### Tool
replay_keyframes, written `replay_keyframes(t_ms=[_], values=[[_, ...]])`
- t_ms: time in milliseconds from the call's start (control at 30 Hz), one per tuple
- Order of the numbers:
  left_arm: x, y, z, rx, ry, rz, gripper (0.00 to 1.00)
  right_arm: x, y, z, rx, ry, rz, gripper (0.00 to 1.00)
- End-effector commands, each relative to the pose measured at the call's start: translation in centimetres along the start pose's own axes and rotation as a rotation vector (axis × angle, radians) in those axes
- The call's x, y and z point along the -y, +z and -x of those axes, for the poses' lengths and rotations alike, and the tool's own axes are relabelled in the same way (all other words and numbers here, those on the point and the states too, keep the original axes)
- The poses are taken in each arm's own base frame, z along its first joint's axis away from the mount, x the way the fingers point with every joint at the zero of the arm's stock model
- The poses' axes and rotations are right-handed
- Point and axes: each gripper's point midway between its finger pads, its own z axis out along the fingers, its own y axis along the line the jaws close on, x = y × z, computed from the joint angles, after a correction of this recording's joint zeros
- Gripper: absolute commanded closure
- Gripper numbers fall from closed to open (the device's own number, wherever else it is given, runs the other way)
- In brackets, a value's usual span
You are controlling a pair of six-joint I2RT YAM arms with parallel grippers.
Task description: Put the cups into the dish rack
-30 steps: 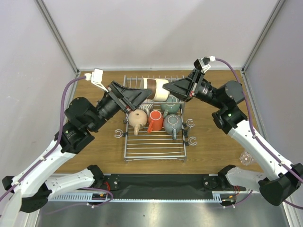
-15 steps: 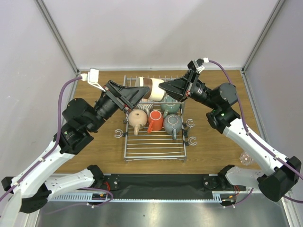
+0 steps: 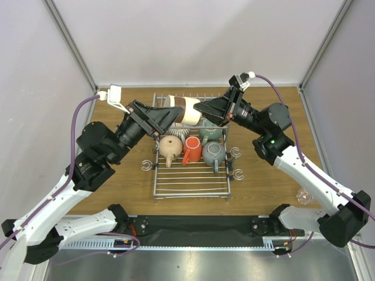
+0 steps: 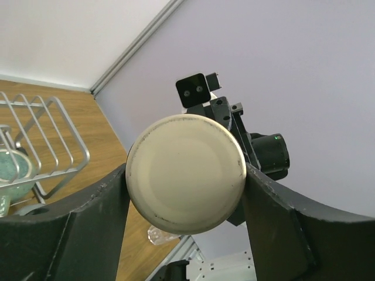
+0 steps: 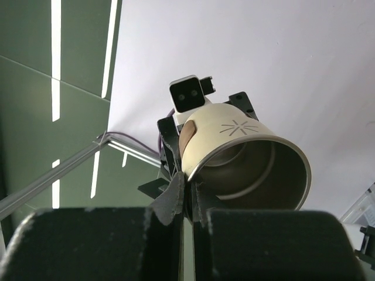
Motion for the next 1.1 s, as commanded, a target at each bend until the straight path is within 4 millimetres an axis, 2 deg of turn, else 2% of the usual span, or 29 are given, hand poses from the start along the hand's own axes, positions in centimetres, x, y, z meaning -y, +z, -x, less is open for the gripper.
replay_keyframes(t_ms=[0, 33, 67, 133, 167, 233, 267, 300, 333, 367, 400, 433, 467, 533, 567, 700, 733, 800, 833, 1067], values=[[1.1, -0.6, 0.9, 0.025, 0.034, -0.036, 0.76, -1.4, 0.5, -0.8, -0.046, -0.027, 0.037, 1.0], [1.0, -0.7, 1.0, 0.023, 0.044, -0.029, 0.93, -1.2, 0.5, -0.7, -0.054, -0.035, 0.03, 1.0], [0.6, -0.8, 1.1, 0.027, 0.069, -0.011, 1.0, -0.3, 0.4, -0.4, -0.056, -0.033, -0.017, 0.79], [-0.6, -1.1, 0.6, -0.005, 0.101, 0.047, 1.0, -0.4, 0.2, -0.3, -0.079, -0.066, -0.054, 0.61], [-0.9, -1.3, 0.9, -0.001, 0.128, 0.064, 1.0, 0.9, -0.2, 0.0, -0.075, -0.078, -0.12, 0.4], [-1.9, -2.1, 0.5, -0.036, 0.16, 0.112, 1.0, 0.2, -1.2, 1.2, -0.041, -0.14, -0.173, 0.27], [-2.4, -2.4, 0.3, -0.052, 0.194, 0.131, 1.0, 2.8, -2.5, 1.7, -0.029, -0.145, -0.312, 0.21], [-3.8, -2.9, -0.6, -0.102, 0.221, 0.185, 1.0, 3.9, -3.9, 3.8, 0.043, -0.178, -0.407, 0.21], [-4.4, -3.1, -1.3, -0.14, 0.239, 0.21, 1.0, 6.0, -6.2, 4.0, 0.069, -0.128, -0.562, 0.21], [-5.3, -3.4, -2.0, -0.18, 0.269, 0.235, 1.0, 5.6, -7.4, 4.7, 0.089, -0.211, -0.616, 0.21], [-6.8, -4.2, -3.5, -0.254, 0.283, 0.286, 1.0, 6.3, -9.0, 6.0, 0.152, -0.218, -0.692, 0.21], [-8.0, -4.6, -4.7, -0.3, 0.294, 0.313, 1.0, 6.9, -11.4, 6.6, 0.202, -0.193, -0.773, 0.22], [-8.7, -5.2, -5.4, -0.329, 0.296, 0.331, 1.0, 7.2, -12.6, 7.2, 0.227, -0.195, -0.806, 0.25], [-10.6, -6.5, -7.5, -0.39, 0.306, 0.371, 1.0, 6.8, -14.6, 7.8, 0.264, -0.219, -0.827, 0.27], [-10.8, -7.1, -7.7, -0.39, 0.31, 0.37, 1.0, 7.0, -15.3, 7.6, 0.267, -0.21, -0.846, 0.27], [-14.3, -9.4, -11.4, -0.503, 0.36, 0.45, 1.0, 7.7, -16.9, 7.3, 0.28, -0.186, -0.873, 0.28], [-15.7, -9.9, -12.5, -0.532, 0.376, 0.485, 1.0, 7.6, -16.9, 7.3, 0.284, -0.178, -0.867, 0.28], [-16.7, -10.2, -13.7, -0.561, 0.384, 0.496, 1.0, 7.4, -16.9, 7.3, 0.291, -0.182, -0.852, 0.29], [-17.9, -10.6, -14.8, -0.588, 0.387, 0.522, 1.0, 7.4, -16.9, 7.4, 0.293, -0.179, -0.849, 0.29], [-23.2, -12.1, -16.7, -0.626, 0.423, 0.724, 1.0, 7.3, -16.9, 7.5, 0.293, -0.178, -0.847, 0.3]])
